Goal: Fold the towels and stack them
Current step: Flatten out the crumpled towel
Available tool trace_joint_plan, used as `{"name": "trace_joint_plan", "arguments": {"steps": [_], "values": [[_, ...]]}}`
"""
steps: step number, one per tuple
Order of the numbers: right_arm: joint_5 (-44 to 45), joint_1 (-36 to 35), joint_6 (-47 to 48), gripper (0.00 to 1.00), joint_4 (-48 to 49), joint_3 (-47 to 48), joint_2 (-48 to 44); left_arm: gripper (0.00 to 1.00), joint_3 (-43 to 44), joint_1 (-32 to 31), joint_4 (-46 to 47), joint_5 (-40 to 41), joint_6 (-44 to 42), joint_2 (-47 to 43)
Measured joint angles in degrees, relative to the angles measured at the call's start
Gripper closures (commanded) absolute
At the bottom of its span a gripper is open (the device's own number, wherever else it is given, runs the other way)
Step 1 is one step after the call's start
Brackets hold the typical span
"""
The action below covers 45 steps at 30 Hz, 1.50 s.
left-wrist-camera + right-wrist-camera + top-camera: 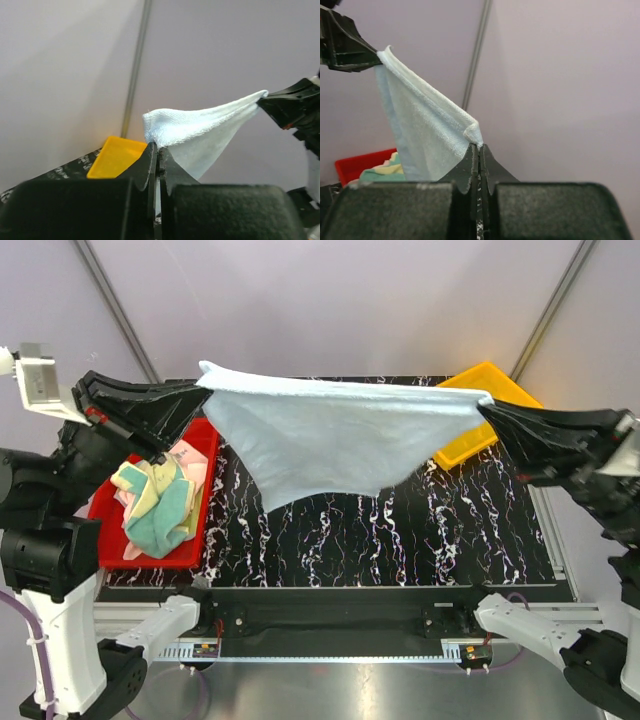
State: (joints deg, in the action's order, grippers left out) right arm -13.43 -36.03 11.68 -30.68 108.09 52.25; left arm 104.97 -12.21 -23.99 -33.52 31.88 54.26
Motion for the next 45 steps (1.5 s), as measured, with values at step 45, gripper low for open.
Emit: {"name": "trace_joint_plan", "arguments": {"steps": [45], "values": [[-5.05, 25.33, 3.74, 1.00, 35.36, 9.77, 75.58, 1.00, 15.13, 6.05, 20.96, 17.09, -14.16, 75.14]]}}
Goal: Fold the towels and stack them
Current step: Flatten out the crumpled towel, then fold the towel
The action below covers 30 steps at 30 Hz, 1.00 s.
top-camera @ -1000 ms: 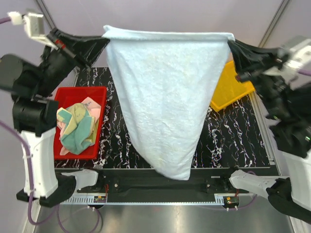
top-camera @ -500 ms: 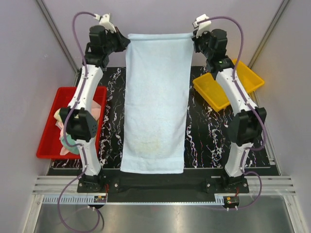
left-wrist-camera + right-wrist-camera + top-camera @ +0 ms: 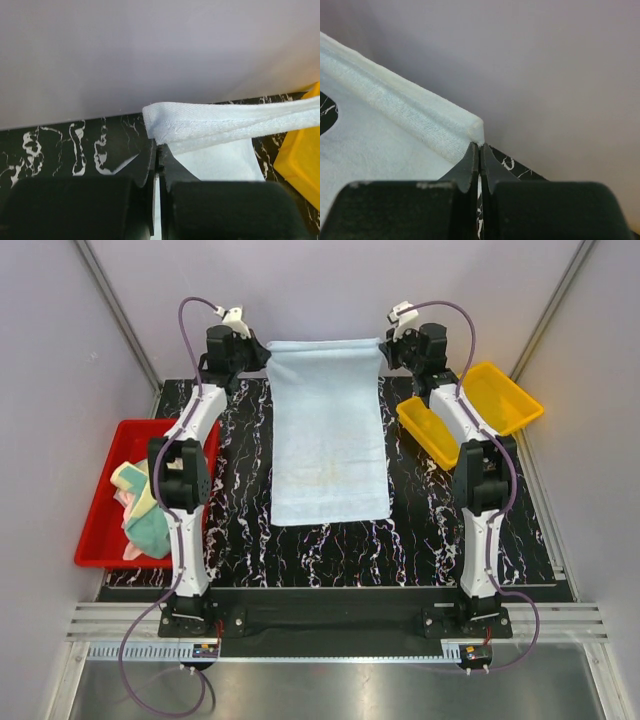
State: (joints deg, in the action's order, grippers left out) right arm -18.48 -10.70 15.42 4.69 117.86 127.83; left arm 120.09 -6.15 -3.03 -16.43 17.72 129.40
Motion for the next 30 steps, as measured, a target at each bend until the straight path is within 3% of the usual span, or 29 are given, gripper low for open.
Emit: {"name": "trace_joint_plan", "arguments": {"steps": [7, 19, 30], "values": [[-1.66, 0.00, -0.24, 1.00, 2.86, -14.16, -3.72, 1.00, -13.31, 0.09, 2.69, -1.53, -1.42, -6.75], [-6.36, -0.02, -1.16, 1.00, 1.27, -31.95, -21.00, 1.00, -40.24, 0.02, 5.03, -4.46, -1.16, -26.82], [-6.69, -0.04, -3.65, 1.00, -2.38, -46.56, -31.34, 1.00, -54.42, -1.36, 5.42, -5.70, -0.52, -37.66]]}}
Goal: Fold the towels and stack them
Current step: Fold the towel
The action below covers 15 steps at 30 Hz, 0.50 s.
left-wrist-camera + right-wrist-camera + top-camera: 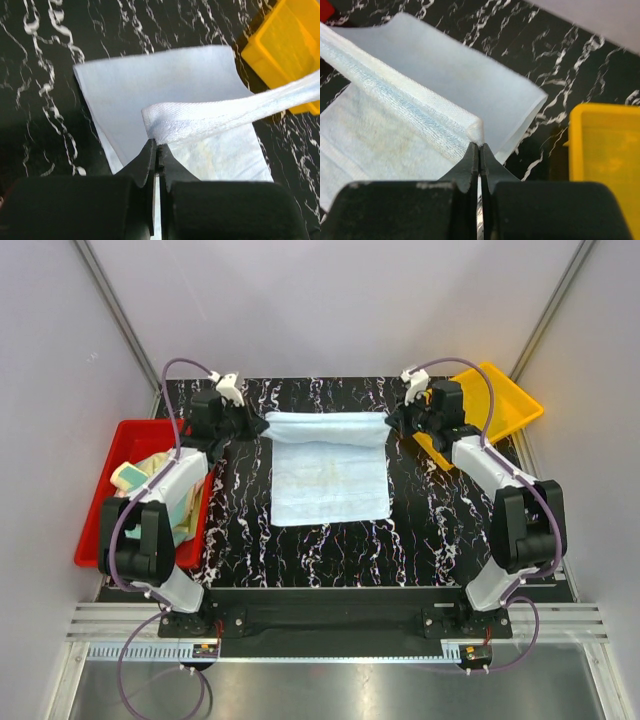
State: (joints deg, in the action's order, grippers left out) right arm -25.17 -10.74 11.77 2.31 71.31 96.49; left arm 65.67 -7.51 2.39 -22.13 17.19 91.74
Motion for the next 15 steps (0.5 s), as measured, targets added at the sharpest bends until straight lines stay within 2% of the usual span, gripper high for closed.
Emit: {"name": "trace_joint_plan", "arguments": {"steps": [7, 15], "values": [[-1.18, -0.02, -4.35, 1.00, -1.36, -8.33, -2.54, 1.00, -9.79, -1.11, -0.09, 0.13, 0.92, -5.77], [-1.27, 0.04, -6.29, 1.00, -4.20, -6.49, -6.73, 1.00, -11.15, -2.10, -2.29, 0.94, 1.46, -6.51]]}}
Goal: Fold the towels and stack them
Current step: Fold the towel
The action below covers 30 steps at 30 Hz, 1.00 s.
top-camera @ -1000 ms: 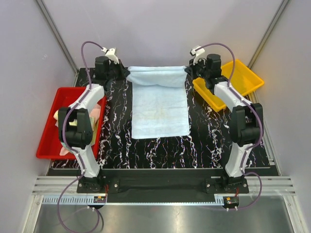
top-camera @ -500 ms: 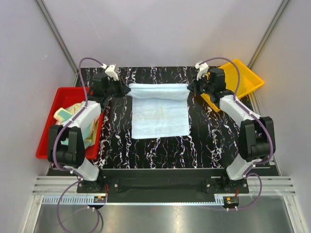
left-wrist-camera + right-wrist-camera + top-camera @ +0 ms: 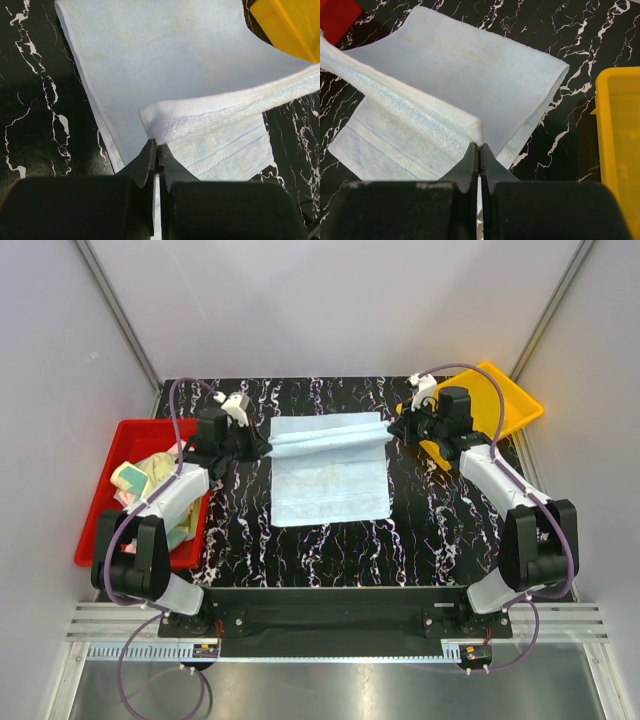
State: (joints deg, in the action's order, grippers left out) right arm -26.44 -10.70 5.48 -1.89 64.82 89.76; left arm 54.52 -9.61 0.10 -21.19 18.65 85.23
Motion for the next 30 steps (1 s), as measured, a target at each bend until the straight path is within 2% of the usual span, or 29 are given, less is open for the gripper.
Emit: {"name": "trace_joint_plan", "arguments": {"steps": [5, 9, 11, 15, 18, 19, 20, 22, 24, 26, 27, 30], "values": [[0.61, 0.13, -1.31, 1.00, -3.13, 0.33, -3.13, 1.00, 0.50, -1.25, -2.16, 1.07, 0.20, -3.39], [1.51, 0.33, -2.99, 1.00, -3.15, -4.98, -6.73, 1.00, -2.56, -2.91, -1.90, 2.36, 0.68, -7.34], [1.49, 0.33, -4.24, 0.95, -3.43, -8.28, -8.31, 1.00, -4.72, -3.52, -1.99, 2.82, 0.90, -8.33], [1.42, 0.33, -7.78, 0.92, -4.26, -13.11, -9.11, 1.00, -9.68, -5.01, -2.43, 5.03, 2.38, -8.35], [1.42, 0.31, -10.36, 0.85, -5.55, -14.40, -9.14, 0.99, -11.56, -6.21, -3.96, 6.62, 3.63, -8.24], [1.49, 0.33, -11.17, 0.85, -6.05, -14.73, -9.31, 0.96, -11.89, -6.58, -4.31, 7.54, 3.93, -8.26], [1.81, 0.33, -12.07, 0.80, -7.08, -15.10, -9.70, 0.89, -12.20, -6.93, -4.72, 8.70, 4.24, -8.26], [3.28, 0.35, -13.75, 0.75, -9.55, -15.74, -10.88, 0.89, -12.68, -7.19, -5.57, 10.34, 4.85, -8.33], [5.51, 0.46, -15.65, 0.73, -12.70, -16.15, -12.26, 0.69, -12.68, -7.23, -7.56, 11.80, 5.27, -8.50], [7.41, 0.63, -17.38, 0.72, -16.09, -16.41, -13.38, 0.56, -12.70, -7.34, -9.68, 13.97, 6.05, -9.20], [8.17, 0.66, -18.08, 0.71, -17.62, -16.52, -13.64, 0.52, -12.72, -7.34, -10.69, 14.75, 6.69, -9.86], [9.99, 0.70, -20.04, 0.70, -20.28, -17.55, -13.79, 0.50, -13.42, -7.69, -11.69, 15.43, 8.44, -11.96]]}}
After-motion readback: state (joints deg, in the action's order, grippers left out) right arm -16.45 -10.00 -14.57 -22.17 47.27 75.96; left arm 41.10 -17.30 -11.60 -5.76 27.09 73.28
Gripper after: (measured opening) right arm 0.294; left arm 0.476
